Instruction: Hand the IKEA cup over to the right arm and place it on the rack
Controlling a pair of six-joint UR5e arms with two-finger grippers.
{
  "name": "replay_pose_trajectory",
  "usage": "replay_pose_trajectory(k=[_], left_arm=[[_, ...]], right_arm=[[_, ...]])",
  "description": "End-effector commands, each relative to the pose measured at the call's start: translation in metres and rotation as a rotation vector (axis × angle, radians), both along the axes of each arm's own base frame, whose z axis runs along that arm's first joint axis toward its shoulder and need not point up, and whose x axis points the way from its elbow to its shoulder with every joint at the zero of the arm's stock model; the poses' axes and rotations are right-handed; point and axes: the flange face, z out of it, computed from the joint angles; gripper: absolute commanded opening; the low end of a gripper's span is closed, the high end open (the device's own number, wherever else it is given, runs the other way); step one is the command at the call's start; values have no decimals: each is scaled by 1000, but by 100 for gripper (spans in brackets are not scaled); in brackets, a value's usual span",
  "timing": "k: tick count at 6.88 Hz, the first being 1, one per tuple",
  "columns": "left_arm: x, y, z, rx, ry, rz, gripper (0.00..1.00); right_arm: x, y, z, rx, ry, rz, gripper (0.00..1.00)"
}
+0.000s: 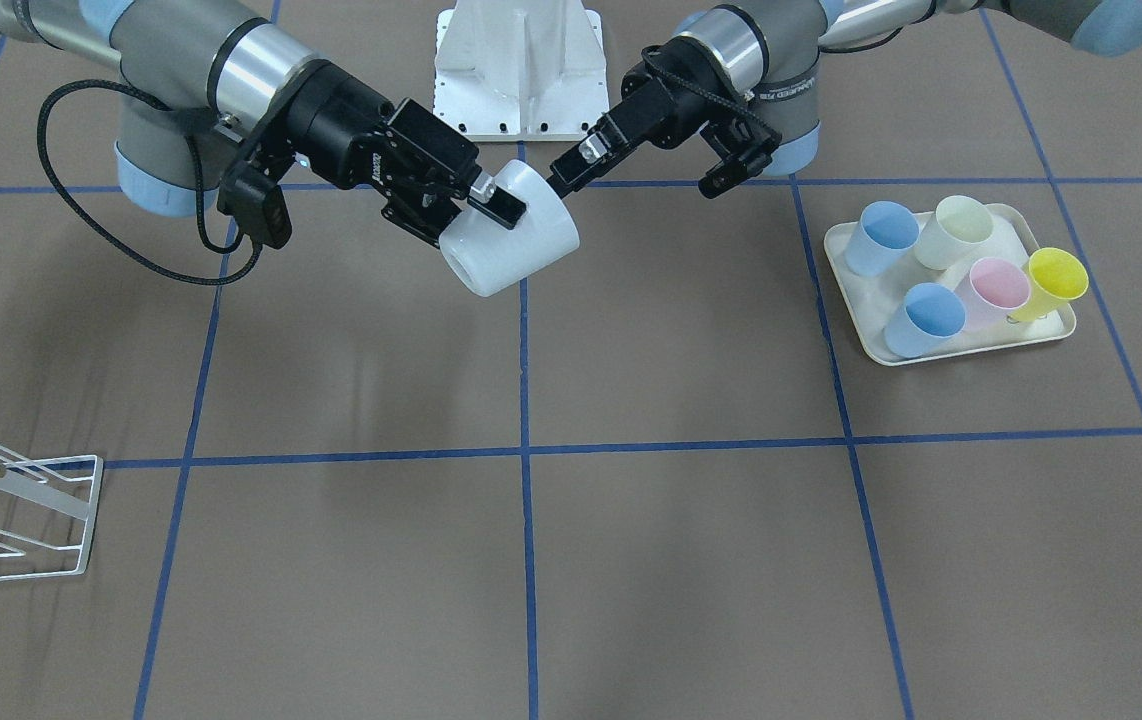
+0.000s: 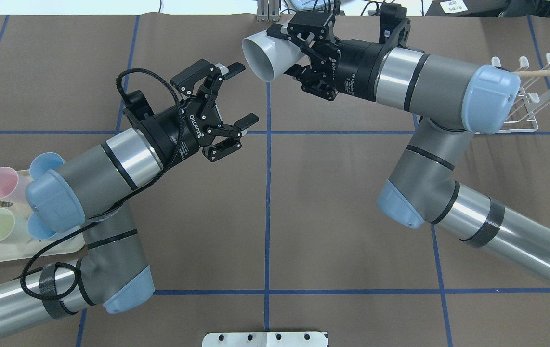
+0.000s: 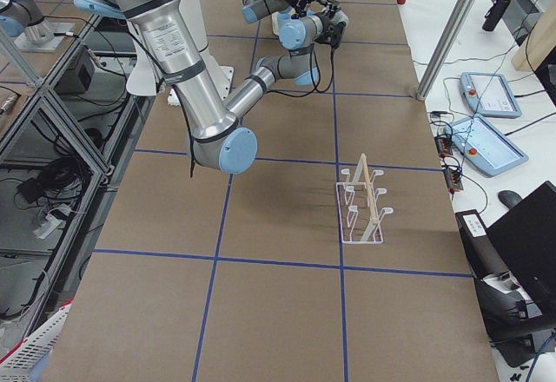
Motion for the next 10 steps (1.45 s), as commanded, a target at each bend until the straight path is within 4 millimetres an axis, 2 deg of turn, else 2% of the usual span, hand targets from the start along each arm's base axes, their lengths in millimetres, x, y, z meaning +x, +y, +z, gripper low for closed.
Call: replay_pose_trajectory(k=[1,3,4,6,7,9,10], left_arm=[[3,1,1,48,-54,-28,100],[7,1,3,97,-128,-67,100],[6,-1,4,146,-186,-111,100],[11,-5,12,221,-391,-179,100],[12,-6,5,279,-546,-219,100],[-5,5,-28,342,-833,-190,100],[-13,0,-29,332,-938,-154,100]], right_arm=[[9,-25,17,50,89,76,0],[29,-56,37,87,196,164,0],[53,-78,61,106,297,233,0],[101,-107,115,138,559,331,0],[126,-119,141,155,677,370,0],[173,-144,170,144,896,425,0],[183,-151,183,132,1004,467,0]])
